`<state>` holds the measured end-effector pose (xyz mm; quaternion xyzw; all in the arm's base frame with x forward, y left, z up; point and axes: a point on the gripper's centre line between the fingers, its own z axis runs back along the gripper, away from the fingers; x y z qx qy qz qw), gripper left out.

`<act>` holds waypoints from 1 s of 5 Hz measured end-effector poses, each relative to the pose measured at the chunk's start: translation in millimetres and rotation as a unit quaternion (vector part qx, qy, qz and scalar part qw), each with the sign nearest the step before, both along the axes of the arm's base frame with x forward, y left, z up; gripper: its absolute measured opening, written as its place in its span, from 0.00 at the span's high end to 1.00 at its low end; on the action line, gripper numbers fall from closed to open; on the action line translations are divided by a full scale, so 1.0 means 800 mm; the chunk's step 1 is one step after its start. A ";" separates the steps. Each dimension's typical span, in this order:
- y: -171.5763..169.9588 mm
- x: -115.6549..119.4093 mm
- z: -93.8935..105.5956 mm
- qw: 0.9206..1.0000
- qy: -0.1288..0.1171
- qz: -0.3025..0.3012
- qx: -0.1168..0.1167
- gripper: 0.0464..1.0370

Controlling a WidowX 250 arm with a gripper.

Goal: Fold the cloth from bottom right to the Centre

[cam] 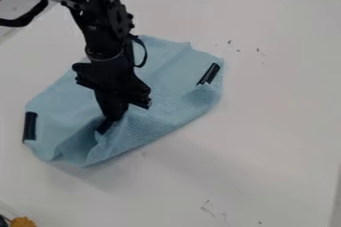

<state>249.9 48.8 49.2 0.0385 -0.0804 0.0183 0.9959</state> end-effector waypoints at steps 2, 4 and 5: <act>-0.033 -0.026 -0.010 0.999 -0.016 0.000 -0.041 0.99; -0.062 -0.032 -0.025 0.995 -0.036 0.011 -0.093 0.82; -0.081 -0.033 -0.028 0.991 -0.026 0.017 -0.132 0.56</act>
